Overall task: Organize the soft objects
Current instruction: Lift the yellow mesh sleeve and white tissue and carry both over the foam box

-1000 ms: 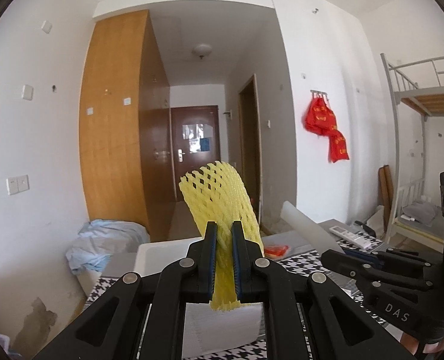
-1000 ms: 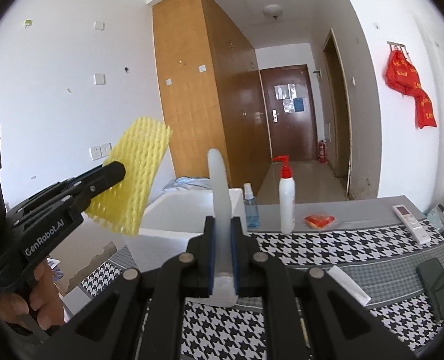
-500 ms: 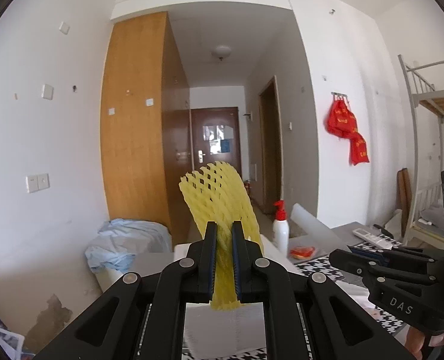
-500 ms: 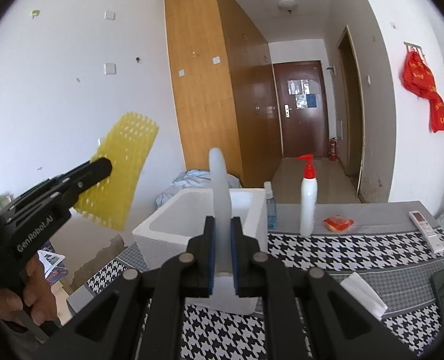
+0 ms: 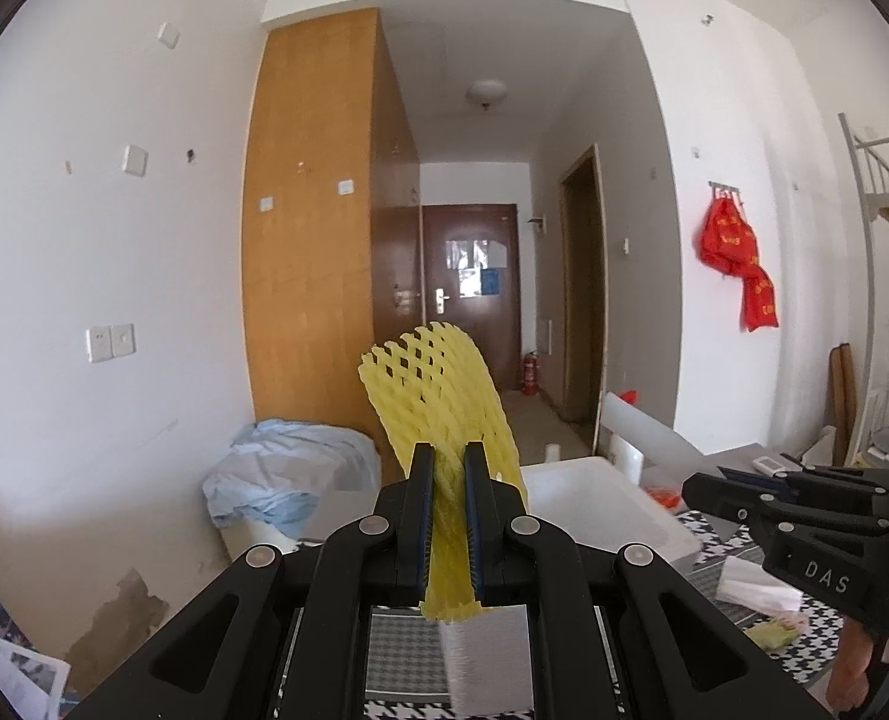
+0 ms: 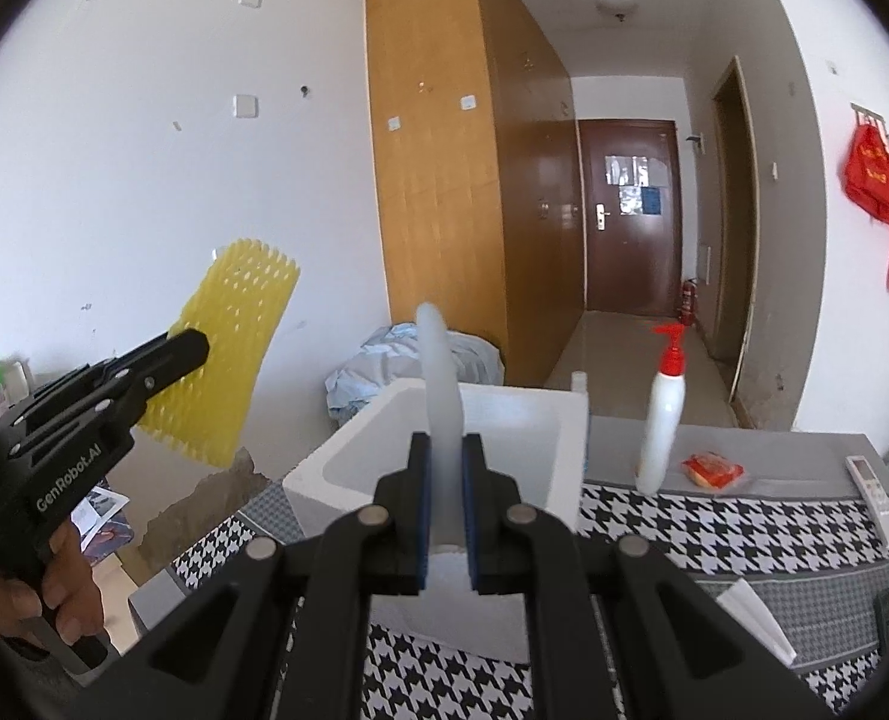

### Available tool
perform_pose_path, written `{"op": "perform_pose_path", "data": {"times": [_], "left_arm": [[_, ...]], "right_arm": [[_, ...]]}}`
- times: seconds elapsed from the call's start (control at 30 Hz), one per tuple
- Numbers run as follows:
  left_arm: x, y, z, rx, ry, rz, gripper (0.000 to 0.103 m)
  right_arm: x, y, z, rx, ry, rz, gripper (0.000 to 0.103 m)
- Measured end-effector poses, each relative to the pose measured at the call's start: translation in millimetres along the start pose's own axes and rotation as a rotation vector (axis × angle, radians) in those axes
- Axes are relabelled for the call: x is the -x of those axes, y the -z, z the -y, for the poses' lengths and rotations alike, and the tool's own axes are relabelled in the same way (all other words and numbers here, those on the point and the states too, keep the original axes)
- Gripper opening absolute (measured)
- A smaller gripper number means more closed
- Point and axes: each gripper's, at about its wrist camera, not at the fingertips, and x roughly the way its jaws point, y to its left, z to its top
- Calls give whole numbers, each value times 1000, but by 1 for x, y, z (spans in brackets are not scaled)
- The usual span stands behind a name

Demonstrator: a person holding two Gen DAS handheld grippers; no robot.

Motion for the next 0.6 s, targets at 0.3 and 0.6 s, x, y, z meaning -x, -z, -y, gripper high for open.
{"op": "perform_pose_path", "data": {"times": [0.3, 0.6], "left_arm": [[-15, 7, -28, 32, -54, -37, 10], [-29, 17, -45, 56, -75, -73, 10]], "right_arm": [[-36, -10, -6, 10, -3, -49, 12], [-68, -9, -6, 3, 0, -111, 12]]}}
